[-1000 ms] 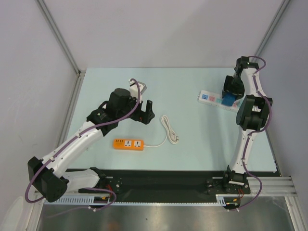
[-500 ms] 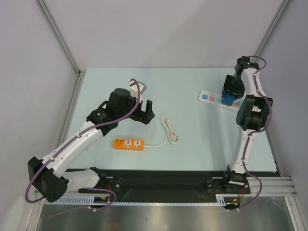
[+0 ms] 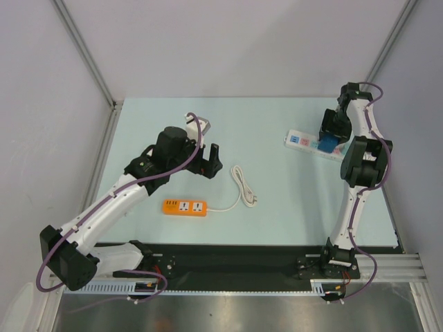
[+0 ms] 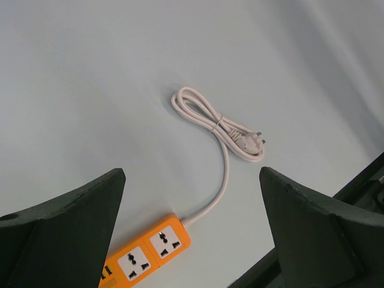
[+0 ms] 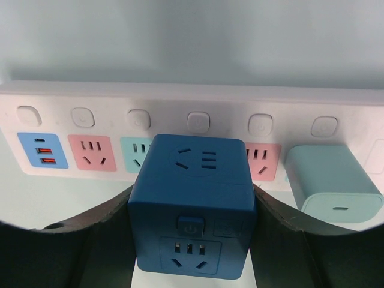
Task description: Insert the plug
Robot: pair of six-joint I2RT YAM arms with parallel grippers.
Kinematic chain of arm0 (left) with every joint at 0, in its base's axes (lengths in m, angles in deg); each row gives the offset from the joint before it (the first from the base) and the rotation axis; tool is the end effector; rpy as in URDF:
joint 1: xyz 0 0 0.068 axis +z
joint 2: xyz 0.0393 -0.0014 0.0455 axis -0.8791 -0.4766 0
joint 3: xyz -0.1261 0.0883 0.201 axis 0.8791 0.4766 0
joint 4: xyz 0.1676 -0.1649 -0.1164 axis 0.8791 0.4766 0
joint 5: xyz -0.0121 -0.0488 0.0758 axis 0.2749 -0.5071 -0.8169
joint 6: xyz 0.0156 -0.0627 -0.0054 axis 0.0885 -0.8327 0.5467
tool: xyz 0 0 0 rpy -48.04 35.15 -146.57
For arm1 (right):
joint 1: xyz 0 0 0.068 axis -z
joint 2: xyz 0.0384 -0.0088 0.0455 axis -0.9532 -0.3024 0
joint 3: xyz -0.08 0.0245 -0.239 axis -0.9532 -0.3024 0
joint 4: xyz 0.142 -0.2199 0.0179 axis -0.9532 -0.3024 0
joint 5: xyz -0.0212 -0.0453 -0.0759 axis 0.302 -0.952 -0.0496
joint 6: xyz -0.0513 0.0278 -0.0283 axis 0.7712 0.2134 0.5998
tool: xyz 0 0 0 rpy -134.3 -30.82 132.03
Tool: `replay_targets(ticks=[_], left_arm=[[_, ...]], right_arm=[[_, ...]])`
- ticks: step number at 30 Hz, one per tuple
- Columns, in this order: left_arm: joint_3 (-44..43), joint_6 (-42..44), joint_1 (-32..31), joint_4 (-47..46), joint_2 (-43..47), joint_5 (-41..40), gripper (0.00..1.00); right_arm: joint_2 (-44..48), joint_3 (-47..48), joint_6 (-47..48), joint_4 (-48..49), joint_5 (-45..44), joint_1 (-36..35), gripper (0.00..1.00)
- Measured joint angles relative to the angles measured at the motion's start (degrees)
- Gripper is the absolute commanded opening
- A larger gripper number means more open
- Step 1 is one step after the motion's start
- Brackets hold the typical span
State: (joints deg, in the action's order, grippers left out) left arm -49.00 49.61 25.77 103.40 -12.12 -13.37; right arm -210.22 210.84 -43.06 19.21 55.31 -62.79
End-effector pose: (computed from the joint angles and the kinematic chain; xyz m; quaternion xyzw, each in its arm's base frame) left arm 0.2274 -0.1695 0.3161 0.2185 0.8431 -0.2258 0.4363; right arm 0.4638 -0.0765 0.1976 0.1383 0.9791 0.0155 0.1481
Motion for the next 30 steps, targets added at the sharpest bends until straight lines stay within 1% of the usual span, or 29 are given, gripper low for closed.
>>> replay_targets(ticks=[9, 13, 20, 24, 30], left_arm=[[0.0, -0.4, 0.3, 0.0, 0.0, 0.1, 1.00], [0.0, -0.4, 0.3, 0.0, 0.0, 0.2, 1.00], [0.0, -0.4, 0.5, 0.0, 0.3, 0.9, 1.00], [0.0, -0.4, 0.5, 0.0, 0.6, 1.0, 1.00], [0.0, -0.4, 0.6, -0.2, 0.7, 1.0, 0.99]], right_arm=[[0.2, -1.5, 0.0, 1.5, -0.6, -0.3, 0.00], [1.0, -3.1, 0.0, 2.9, -2.3, -1.1, 0.00], [2.9, -9.2, -0.1, 8.5, -5.8, -2.2, 0.00], [4.9, -13.5, -0.5, 12.8, -4.2, -1.0, 0.00], [5.3, -14.6, -0.4, 14.2, -2.4, -0.4, 0.00]])
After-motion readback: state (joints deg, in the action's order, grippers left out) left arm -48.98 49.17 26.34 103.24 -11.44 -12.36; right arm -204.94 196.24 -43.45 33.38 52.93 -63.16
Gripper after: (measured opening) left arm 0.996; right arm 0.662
